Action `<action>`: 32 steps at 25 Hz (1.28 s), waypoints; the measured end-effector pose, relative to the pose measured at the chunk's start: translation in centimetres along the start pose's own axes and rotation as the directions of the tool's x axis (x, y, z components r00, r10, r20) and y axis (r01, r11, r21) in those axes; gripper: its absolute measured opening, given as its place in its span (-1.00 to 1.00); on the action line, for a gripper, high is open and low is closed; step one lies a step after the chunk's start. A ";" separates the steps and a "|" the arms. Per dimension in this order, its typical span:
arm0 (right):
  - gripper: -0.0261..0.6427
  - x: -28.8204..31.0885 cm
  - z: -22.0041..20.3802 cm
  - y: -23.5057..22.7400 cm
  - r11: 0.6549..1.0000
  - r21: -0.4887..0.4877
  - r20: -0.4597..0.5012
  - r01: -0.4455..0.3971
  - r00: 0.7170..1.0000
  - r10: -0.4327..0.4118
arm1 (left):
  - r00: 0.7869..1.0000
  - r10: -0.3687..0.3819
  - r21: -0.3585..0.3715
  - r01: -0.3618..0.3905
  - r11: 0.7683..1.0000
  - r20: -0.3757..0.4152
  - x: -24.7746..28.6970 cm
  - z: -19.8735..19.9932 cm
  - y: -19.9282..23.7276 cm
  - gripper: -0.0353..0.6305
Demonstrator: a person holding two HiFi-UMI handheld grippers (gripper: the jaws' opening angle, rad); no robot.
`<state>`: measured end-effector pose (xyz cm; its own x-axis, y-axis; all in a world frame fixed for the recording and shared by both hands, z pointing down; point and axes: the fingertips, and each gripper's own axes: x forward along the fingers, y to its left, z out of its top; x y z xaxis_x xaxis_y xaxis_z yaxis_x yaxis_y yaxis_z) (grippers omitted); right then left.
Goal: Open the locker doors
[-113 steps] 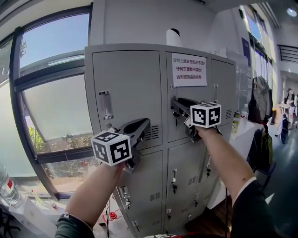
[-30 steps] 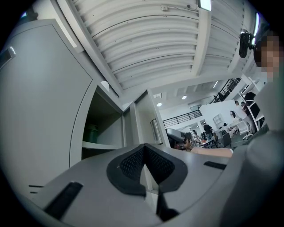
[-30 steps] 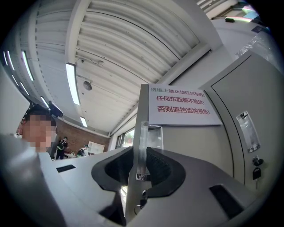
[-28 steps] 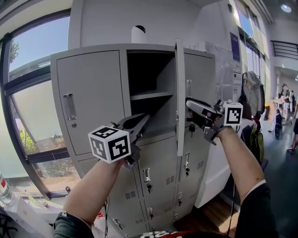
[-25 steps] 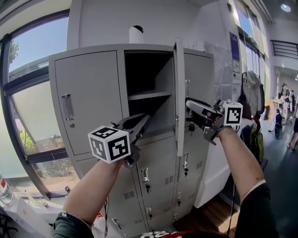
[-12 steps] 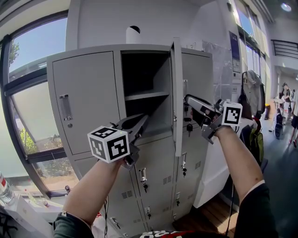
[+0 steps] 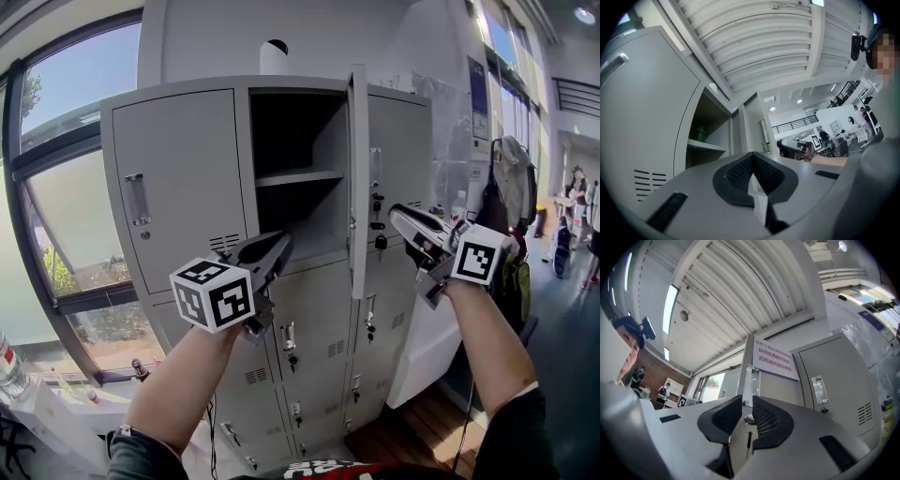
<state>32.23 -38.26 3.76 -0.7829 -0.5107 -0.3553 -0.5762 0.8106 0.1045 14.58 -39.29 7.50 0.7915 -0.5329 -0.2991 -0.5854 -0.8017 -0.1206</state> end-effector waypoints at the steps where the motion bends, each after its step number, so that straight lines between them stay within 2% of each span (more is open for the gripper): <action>1: -0.67 -0.7 -0.5 0.5 0.999 -0.021 -0.011 0.025 1.000 -0.025 | 1.000 0.005 0.003 -0.005 1.000 -0.004 -0.5 -0.4 -0.2 -0.89; 6: -0.67 -3.9 -3.5 3.4 0.989 -0.081 -0.034 0.123 0.991 -0.126 | 0.999 0.039 0.007 -0.039 0.999 -0.019 -3.5 -2.7 -1.3 -0.89; 13: -0.67 -6.1 -8.2 6.7 0.978 -0.118 -0.083 0.174 0.979 -0.185 | 0.995 0.090 0.002 -0.090 0.996 -0.043 -8.5 -6.6 -2.6 -0.89; 20: -0.67 -5.7 -9.4 9.0 0.972 -0.163 -0.109 0.171 0.976 -0.190 | 0.993 0.105 -0.062 -0.108 0.992 -0.044 -11.2 -8.4 -2.6 -0.89; 24: -0.67 -5.4 -9.2 9.9 0.969 -0.182 -0.107 0.164 0.977 -0.185 | 0.995 0.095 -0.050 -0.097 0.994 -0.038 -11.9 -8.2 -3.0 -0.89; 27: -0.67 -5.3 -9.3 9.9 0.970 -0.182 -0.108 0.163 0.977 -0.185 | 0.996 0.077 -0.073 -0.079 0.994 -0.034 -12.0 -7.9 -3.2 -0.89; 32: -0.67 -4.9 -9.4 9.9 0.970 -0.181 -0.111 0.160 0.977 -0.181 | 0.995 0.090 -0.051 -0.091 0.995 -0.035 -12.3 -7.8 -3.1 -0.89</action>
<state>28.20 -30.45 15.25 -0.6865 -0.6779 -0.2630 -0.7267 0.6532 0.2128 8.03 -32.41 18.93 0.7416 -0.6117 -0.2754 -0.6455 -0.7625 -0.0446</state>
